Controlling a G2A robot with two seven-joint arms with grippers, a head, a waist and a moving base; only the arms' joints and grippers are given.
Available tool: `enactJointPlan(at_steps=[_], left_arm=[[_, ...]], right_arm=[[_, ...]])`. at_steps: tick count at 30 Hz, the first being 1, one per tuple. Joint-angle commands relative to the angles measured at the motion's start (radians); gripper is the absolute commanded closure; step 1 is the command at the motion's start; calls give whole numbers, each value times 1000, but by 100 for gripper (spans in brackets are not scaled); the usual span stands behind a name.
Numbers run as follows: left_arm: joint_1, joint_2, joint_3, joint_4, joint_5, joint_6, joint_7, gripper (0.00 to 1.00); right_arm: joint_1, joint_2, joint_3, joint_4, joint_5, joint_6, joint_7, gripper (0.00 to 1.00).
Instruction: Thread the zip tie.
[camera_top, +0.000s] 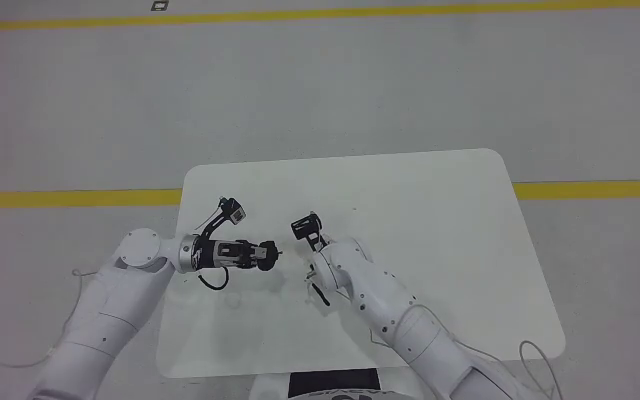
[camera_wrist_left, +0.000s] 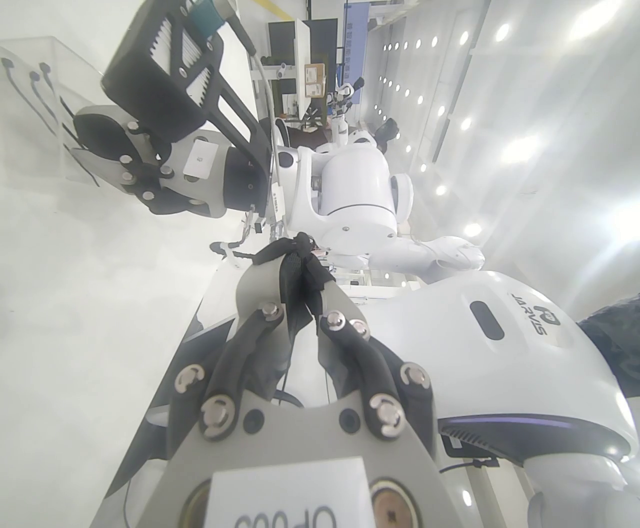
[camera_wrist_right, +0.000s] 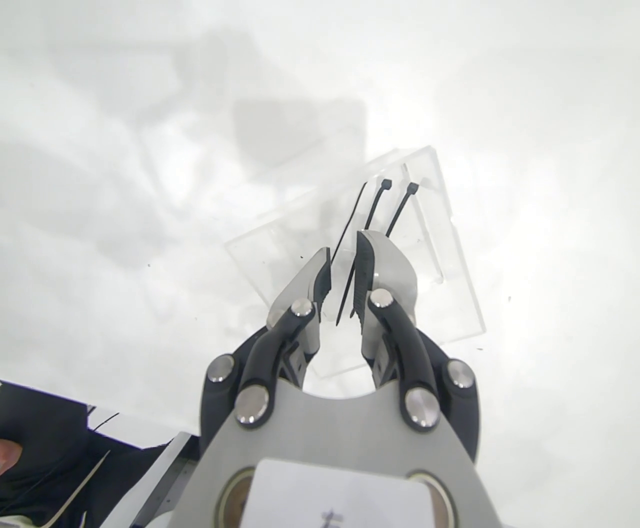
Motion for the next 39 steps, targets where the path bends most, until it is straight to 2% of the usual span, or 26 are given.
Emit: enactJointPlan(at_steps=[1,22,25,27,29,34,39], left_arm=[[0,0,0,0,0,0,0,100],[0,0,0,0,0,0,0,100],[0,0,0,0,0,0,0,100],[0,0,0,0,0,0,0,100],[0,0,0,0,0,0,0,100],[0,0,0,0,0,0,0,100],[0,0,0,0,0,0,0,100]], right_arm=[[4,-3,-2,9,5,-1,-2,85],[13,-16,2,39,-14,14,4,87],[13,-17,5,42,-15,14,6,92],[13,-18,6,43,-16,14,7,100],[13,-19,8,43,-17,14,8,100],[8,-19,14,20,-25,13,9,100],[-18,-13,36,-45,-31,-3,13,100]])
